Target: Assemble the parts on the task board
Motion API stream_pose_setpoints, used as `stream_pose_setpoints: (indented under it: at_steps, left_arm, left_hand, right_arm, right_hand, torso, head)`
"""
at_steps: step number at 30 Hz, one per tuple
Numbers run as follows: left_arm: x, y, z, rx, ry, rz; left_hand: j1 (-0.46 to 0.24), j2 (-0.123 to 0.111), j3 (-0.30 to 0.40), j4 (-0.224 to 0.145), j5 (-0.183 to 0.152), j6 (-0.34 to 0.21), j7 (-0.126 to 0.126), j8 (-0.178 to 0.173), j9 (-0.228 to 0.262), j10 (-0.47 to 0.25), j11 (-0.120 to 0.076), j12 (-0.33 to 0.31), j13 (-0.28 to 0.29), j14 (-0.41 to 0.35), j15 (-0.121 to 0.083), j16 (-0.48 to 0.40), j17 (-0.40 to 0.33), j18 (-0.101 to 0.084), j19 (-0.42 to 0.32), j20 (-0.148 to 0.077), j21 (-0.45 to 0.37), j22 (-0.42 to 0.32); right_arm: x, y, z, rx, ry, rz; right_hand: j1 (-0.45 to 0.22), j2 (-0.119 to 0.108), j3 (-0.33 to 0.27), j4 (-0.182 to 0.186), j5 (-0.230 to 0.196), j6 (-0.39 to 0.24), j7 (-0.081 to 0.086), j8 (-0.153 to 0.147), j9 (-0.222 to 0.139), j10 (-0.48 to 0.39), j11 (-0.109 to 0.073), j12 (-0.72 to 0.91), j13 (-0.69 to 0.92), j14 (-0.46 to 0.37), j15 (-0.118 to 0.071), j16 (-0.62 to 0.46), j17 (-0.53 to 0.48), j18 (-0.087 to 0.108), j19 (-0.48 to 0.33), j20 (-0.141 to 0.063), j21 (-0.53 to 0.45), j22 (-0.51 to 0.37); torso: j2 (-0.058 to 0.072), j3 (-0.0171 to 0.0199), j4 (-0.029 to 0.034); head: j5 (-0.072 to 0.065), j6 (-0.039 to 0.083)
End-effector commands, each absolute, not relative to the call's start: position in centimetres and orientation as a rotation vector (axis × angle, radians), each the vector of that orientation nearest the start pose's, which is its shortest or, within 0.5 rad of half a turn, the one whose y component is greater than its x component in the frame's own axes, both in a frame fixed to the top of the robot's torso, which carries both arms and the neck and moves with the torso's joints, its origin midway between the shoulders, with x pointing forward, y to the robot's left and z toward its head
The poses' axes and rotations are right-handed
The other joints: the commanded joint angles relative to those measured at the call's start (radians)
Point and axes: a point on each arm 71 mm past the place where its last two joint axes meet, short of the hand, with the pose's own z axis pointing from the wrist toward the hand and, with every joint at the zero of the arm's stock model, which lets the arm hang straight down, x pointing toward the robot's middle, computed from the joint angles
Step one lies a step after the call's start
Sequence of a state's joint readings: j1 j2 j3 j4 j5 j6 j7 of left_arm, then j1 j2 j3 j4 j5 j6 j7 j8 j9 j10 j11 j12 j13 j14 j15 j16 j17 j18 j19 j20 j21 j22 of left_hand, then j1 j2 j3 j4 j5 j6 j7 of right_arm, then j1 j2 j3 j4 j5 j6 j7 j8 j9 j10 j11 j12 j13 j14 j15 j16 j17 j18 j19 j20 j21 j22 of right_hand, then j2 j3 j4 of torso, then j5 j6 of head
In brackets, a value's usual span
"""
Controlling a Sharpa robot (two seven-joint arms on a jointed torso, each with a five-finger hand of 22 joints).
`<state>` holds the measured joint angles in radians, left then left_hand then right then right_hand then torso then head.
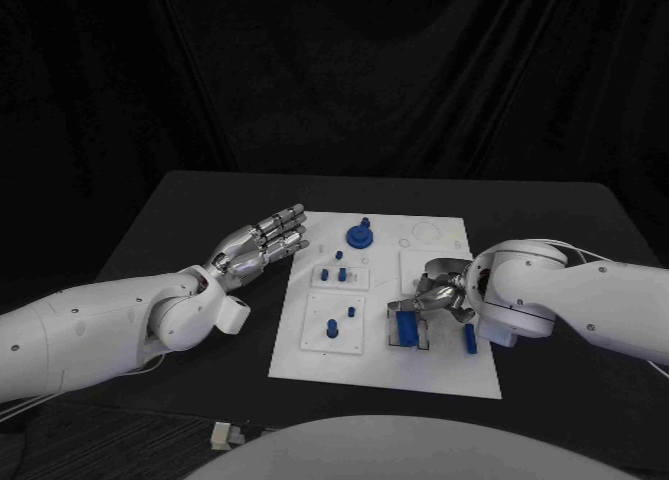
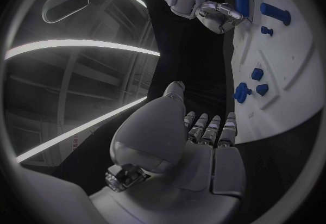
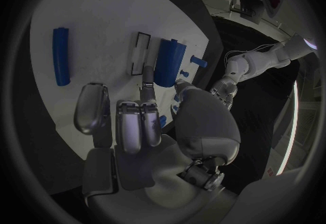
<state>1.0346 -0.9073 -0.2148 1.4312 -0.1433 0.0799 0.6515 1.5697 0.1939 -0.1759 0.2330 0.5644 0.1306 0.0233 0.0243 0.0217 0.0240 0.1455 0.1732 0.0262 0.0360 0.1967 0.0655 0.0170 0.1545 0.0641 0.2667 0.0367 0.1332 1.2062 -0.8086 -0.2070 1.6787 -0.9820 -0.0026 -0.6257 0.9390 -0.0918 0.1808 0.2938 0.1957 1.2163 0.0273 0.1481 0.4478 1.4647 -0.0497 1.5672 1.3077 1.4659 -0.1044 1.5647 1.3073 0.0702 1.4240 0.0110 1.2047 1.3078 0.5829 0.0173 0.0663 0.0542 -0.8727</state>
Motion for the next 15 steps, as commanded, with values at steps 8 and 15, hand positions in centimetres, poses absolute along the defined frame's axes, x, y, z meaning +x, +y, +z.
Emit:
stream_pose_setpoints:
  at_steps: [8, 15]
  left_arm:
    - [42.14, 24.89, -29.80, -1.014, 1.628, -1.791]
    - [42.13, 24.92, -29.81, -1.014, 1.629, -1.790]
  left_hand:
    - [0.012, 0.000, 0.001, -0.008, 0.006, 0.000, 0.002, 0.004, 0.002, -0.001, 0.008, 0.007, 0.002, 0.003, 0.007, 0.005, 0.002, -0.009, 0.002, 0.008, 0.006, 0.001]
    - [0.012, 0.000, 0.001, -0.009, 0.006, -0.001, 0.003, 0.004, 0.001, -0.001, 0.008, 0.007, 0.002, 0.003, 0.008, 0.006, 0.002, -0.010, 0.003, 0.008, 0.007, 0.002]
  right_arm:
    - [41.32, -17.02, -26.90, 0.206, 2.460, 0.394]
    - [41.35, -17.01, -26.91, 0.206, 2.459, 0.394]
  right_hand:
    - [-0.056, -0.009, -0.035, -0.003, -0.034, -0.009, 0.002, -0.011, 0.006, 0.106, 0.007, 0.004, 0.263, 0.105, 0.006, 0.006, 0.264, 0.011, 0.006, 0.003, -0.005, 0.149]
    - [-0.072, 0.011, -0.068, -0.006, 0.014, -0.007, 0.001, -0.011, 0.010, 0.106, 0.006, 0.004, 0.263, 0.105, 0.006, 0.006, 0.264, 0.011, 0.008, 0.003, -0.007, 0.151]
  torso:
    - [0.000, 0.0001, -0.0002]
    - [0.000, -0.0001, 0.0001]
  head:
    - [0.000, 0.000]
    - [0.001, 0.000]
